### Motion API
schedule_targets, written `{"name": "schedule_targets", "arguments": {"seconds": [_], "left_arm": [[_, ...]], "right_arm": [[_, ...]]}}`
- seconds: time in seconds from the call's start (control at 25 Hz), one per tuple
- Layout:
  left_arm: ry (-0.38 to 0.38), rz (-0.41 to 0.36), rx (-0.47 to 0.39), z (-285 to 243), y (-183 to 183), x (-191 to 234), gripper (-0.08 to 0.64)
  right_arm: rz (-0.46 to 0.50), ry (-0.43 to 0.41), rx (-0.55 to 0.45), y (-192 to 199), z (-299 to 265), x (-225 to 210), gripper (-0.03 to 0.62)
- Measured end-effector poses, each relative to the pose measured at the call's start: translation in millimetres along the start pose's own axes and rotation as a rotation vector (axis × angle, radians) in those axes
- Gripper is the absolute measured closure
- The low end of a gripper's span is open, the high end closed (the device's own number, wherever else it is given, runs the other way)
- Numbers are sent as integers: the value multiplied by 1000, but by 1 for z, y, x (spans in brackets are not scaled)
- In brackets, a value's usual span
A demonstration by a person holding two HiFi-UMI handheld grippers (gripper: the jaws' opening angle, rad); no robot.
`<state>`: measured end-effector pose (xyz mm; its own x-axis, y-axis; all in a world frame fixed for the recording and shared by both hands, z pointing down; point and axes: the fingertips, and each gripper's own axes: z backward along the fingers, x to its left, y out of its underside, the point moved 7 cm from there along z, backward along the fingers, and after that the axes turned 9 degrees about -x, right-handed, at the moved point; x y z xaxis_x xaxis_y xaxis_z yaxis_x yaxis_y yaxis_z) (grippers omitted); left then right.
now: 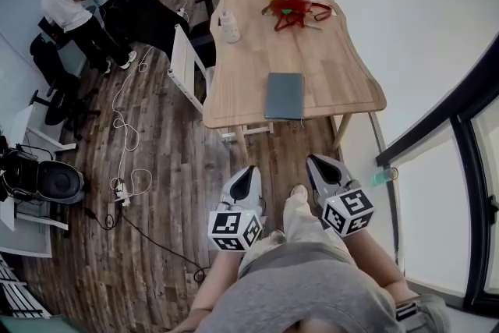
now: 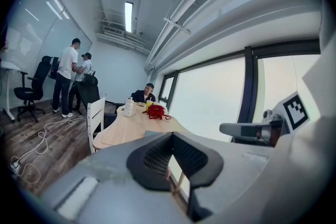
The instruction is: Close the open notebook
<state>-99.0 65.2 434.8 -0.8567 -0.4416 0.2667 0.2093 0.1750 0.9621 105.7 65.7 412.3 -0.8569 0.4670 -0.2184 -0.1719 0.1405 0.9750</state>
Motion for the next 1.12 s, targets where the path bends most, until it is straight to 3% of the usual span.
{"name": "schedule_targets", "arguments": {"seconds": [0.28, 1.12], "left_arm": [[1, -5, 0, 0, 0, 0, 560], [0, 5, 3, 8, 2, 1, 560]], "right_arm": [[50, 1, -24, -3, 2, 3, 592], [50, -12, -19, -1, 1, 10, 592]]}}
